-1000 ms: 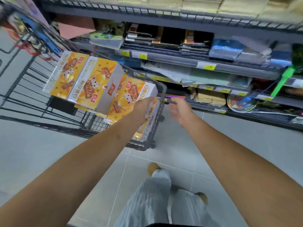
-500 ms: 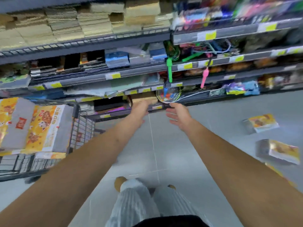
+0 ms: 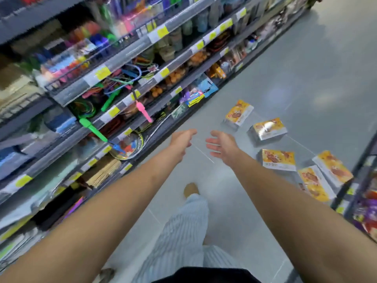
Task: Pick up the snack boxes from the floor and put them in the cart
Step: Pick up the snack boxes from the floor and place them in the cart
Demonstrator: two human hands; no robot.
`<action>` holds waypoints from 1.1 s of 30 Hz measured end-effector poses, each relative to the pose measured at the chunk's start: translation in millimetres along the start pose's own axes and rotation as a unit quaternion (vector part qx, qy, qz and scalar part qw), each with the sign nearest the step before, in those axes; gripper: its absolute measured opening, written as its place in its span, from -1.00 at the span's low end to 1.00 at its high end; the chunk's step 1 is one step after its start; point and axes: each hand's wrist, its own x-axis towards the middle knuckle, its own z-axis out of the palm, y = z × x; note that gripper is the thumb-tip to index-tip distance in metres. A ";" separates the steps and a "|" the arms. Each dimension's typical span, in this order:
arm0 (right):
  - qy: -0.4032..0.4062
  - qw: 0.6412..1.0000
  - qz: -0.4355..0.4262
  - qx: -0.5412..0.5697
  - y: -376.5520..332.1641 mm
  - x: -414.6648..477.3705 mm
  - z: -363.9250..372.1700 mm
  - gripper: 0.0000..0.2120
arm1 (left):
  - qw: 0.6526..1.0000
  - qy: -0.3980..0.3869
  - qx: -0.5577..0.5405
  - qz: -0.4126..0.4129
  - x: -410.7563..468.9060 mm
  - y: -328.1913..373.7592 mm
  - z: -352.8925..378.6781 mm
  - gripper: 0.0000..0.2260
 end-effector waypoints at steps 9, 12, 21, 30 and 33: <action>0.126 0.987 0.022 0.102 -57.9 66.2 -150.7 -0.82 | 0.977 -0.153 0.150 0.003 68.3 90.9 168.7 -0.59; 0.181 0.974 0.024 0.134 -74.4 89.0 -205.0 -0.88 | 0.955 -0.211 0.208 0.022 82.9 122.2 236.5 -0.61; 0.278 0.925 0.068 0.250 -59.6 119.4 -336.1 -0.84 | 0.852 -0.342 0.392 0.056 92.1 127.2 401.2 -0.89; 0.294 0.901 0.124 0.292 -39.8 173.8 -468.4 -0.91 | 0.828 -0.332 0.451 0.026 140.5 113.9 541.1 -0.92; 0.296 0.902 0.130 0.286 -33.3 203.5 -500.2 -0.95 | 0.833 -0.322 0.450 0.007 165.6 109.0 573.9 -0.94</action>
